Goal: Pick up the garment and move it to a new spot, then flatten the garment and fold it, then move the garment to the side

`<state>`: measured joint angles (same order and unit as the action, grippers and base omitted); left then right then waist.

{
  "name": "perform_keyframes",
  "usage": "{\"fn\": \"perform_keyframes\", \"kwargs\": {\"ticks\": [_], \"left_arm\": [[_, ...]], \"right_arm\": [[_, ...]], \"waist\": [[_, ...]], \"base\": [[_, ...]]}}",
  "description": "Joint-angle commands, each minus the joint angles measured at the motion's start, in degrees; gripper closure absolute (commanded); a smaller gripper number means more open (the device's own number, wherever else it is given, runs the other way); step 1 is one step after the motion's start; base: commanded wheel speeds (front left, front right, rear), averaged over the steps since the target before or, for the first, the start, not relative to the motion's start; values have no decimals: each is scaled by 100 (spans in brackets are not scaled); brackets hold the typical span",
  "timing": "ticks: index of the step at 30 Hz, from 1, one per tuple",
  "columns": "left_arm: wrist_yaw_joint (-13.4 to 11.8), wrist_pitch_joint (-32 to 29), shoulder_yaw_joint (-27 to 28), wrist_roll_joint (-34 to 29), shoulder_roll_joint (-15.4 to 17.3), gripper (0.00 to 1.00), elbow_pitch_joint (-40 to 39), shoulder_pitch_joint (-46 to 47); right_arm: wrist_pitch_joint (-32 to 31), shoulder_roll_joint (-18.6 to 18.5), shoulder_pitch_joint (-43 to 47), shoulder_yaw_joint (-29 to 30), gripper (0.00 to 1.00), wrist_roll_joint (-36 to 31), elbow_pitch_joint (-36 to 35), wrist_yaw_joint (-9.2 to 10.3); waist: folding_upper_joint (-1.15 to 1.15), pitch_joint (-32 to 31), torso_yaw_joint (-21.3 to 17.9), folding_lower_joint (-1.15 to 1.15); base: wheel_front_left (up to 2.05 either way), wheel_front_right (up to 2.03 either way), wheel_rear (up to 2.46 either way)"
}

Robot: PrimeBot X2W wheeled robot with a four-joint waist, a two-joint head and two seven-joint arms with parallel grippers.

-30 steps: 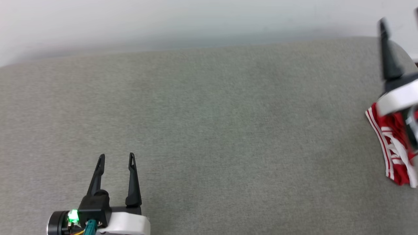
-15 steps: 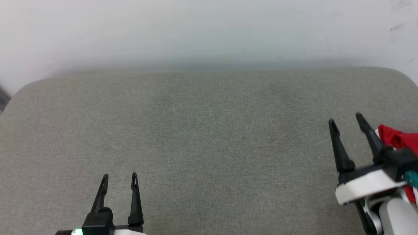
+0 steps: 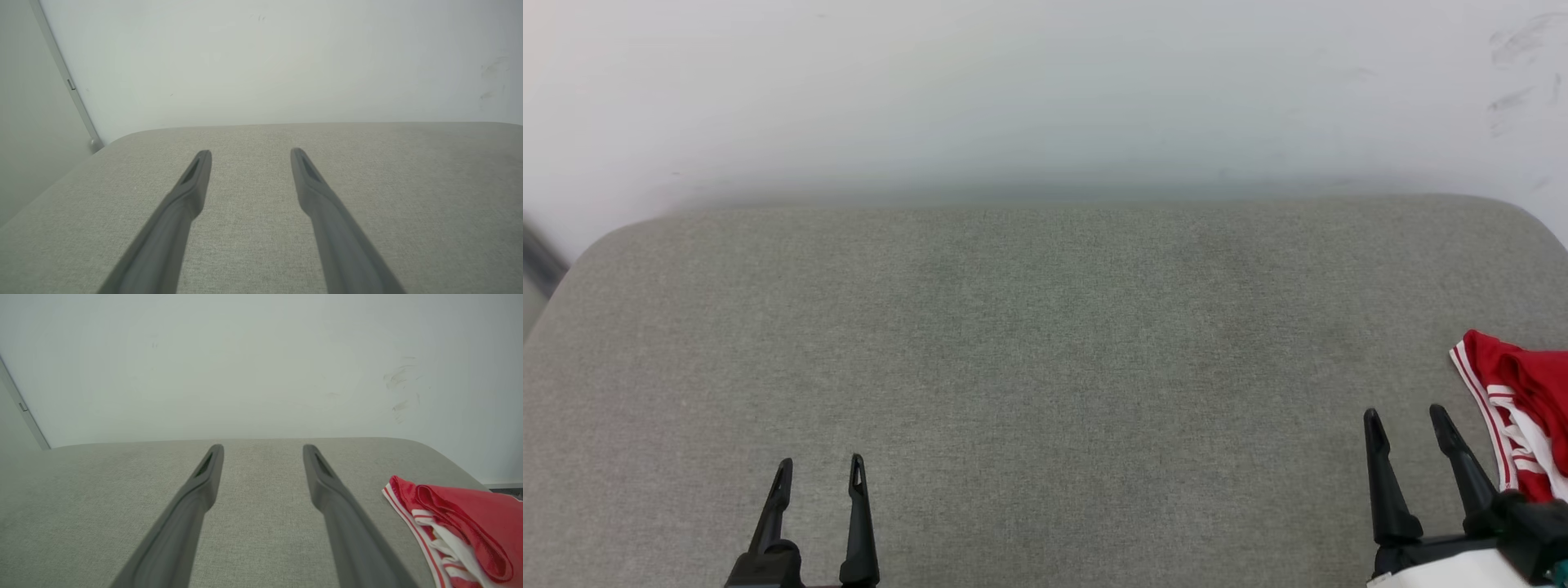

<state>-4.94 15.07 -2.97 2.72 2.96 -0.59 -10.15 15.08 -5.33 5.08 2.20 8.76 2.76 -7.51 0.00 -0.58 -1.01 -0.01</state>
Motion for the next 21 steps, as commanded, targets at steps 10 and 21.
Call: {"fn": "perform_keyframes", "kwargs": {"ticks": [10, 21], "left_arm": [[60, 12, 22, 64, -10, 0, -48, -122], [-28, 12, -8, 89, -11, 0, 35, -128]], "right_arm": [[9, 190, 461, 65, 0, -13, -188, 5], [9, 238, 444, 3, 0, -12, -158, 5]], "waist": [[0, -70, 47, 1], [0, -65, 56, 1]], "base": [[0, 0, 0], [0, 0, 0]]}}
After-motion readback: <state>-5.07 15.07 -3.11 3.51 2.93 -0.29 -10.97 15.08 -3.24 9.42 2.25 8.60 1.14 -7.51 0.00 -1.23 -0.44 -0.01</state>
